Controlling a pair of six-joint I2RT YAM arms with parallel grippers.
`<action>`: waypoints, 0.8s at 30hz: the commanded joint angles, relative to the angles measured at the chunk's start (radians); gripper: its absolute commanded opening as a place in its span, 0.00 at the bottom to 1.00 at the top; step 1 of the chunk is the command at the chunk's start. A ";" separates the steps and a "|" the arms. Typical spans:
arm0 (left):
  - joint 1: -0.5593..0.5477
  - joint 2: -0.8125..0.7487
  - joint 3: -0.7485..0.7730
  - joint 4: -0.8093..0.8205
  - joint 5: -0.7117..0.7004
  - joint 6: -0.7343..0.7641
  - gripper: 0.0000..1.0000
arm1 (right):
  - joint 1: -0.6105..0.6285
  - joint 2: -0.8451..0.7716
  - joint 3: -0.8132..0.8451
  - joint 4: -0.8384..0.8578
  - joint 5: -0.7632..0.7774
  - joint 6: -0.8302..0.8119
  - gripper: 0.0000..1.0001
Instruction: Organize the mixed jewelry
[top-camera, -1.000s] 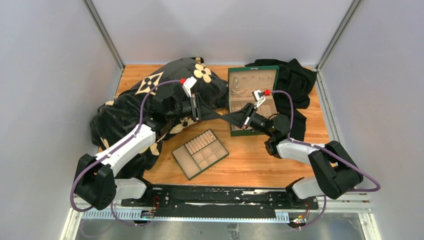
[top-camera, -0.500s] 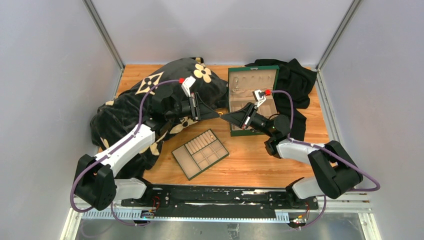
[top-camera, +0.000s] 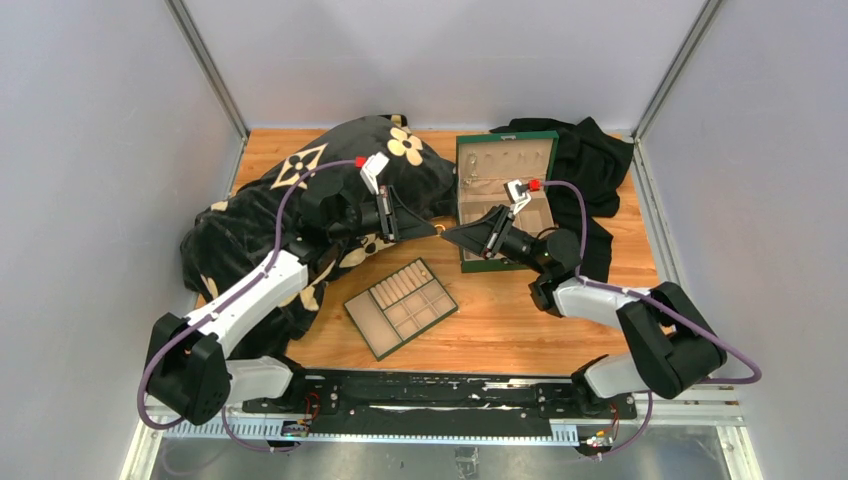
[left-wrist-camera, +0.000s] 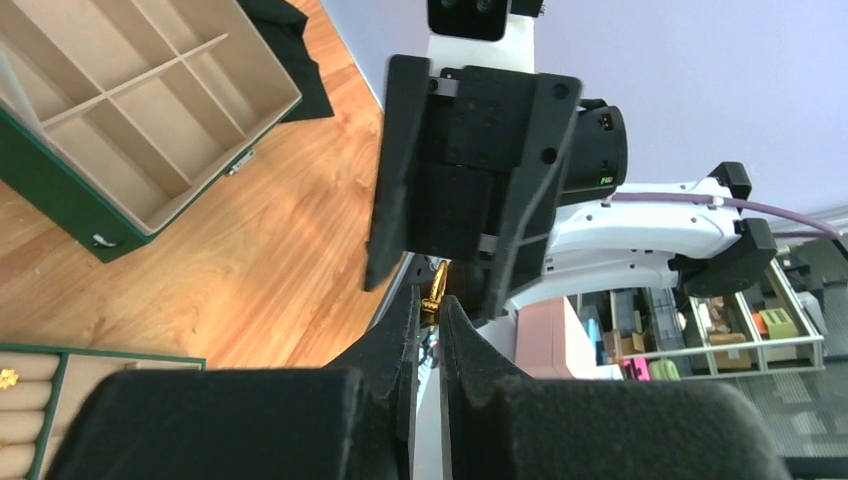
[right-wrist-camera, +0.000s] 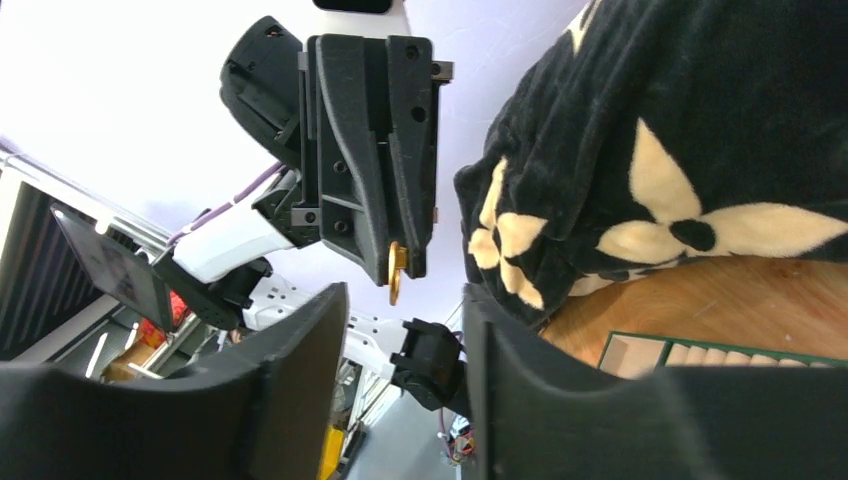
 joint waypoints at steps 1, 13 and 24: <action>0.013 -0.042 -0.010 -0.075 -0.022 0.021 0.00 | 0.010 -0.054 0.000 -0.134 -0.010 -0.060 0.61; 0.016 -0.153 0.175 -0.970 -0.533 0.287 0.00 | 0.010 -0.592 0.257 -1.777 0.580 -0.725 0.82; -0.148 -0.084 0.134 -1.069 -1.066 0.018 0.00 | 0.013 -0.548 0.464 -2.198 0.735 -0.801 0.88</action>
